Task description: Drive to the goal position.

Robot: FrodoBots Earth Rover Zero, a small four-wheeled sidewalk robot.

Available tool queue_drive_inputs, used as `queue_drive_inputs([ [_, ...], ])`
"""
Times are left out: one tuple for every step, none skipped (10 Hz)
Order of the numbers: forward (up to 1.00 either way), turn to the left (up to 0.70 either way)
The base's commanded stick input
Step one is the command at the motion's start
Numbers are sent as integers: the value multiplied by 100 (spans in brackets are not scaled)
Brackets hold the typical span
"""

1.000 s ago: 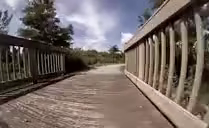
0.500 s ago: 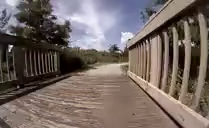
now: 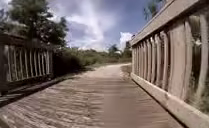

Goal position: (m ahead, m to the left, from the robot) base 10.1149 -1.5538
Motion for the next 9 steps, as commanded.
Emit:
queue_drive_inputs([
  [85,0],
  [85,0],
  [85,0],
  [85,0],
  [85,0],
  [85,0],
  [85,0],
  [85,0],
  [85,0],
])
